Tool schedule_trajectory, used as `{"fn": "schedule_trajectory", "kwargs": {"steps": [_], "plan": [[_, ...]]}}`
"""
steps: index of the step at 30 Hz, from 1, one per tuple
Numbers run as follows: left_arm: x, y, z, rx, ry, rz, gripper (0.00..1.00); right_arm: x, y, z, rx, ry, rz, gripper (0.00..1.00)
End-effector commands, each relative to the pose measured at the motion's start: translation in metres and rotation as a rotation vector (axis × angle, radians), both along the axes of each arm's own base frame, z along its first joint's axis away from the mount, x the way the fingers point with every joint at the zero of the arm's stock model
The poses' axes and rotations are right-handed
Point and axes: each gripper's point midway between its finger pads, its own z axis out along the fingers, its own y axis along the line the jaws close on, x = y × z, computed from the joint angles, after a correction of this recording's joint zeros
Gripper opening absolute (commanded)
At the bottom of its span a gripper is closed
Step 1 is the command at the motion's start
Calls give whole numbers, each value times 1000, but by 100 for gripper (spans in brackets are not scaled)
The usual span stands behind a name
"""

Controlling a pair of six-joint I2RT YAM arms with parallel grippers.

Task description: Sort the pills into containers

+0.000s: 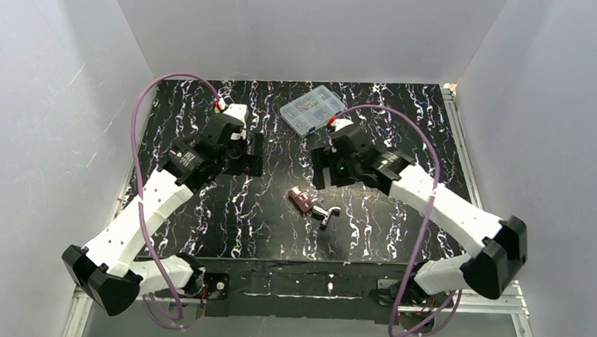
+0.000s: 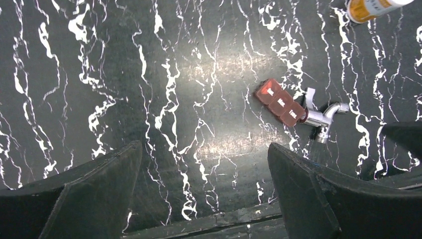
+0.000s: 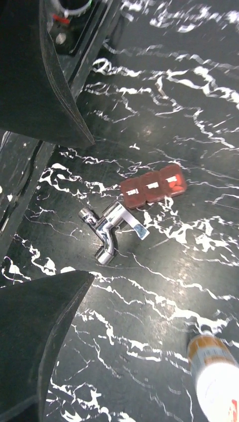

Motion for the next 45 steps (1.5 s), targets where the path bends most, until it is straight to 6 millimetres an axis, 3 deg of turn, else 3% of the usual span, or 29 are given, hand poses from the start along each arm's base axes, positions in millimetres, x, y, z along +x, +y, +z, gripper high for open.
{"fn": "schedule_trajectory", "kwargs": {"steps": [1, 9, 19, 22, 32, 38, 45], "plan": [[-7, 10, -8, -45, 28, 64, 98, -7, 20, -33, -91, 29, 82, 98], [-13, 30, -36, -55, 110, 163, 98, -10, 53, -87, -191, 94, 198, 87], [-16, 42, -46, -85, 146, 215, 98, 2, 72, -119, -238, 104, 268, 75], [-16, 42, -46, -97, 148, 215, 98, 3, 77, -125, -236, 113, 287, 70], [-15, 40, -48, -115, 161, 211, 98, 11, 92, -129, -239, 123, 304, 70], [-16, 42, -47, -114, 163, 208, 98, 14, 95, -140, -259, 134, 309, 70], [-15, 41, -47, -123, 169, 205, 98, 14, 96, -149, -270, 147, 309, 62]]}}
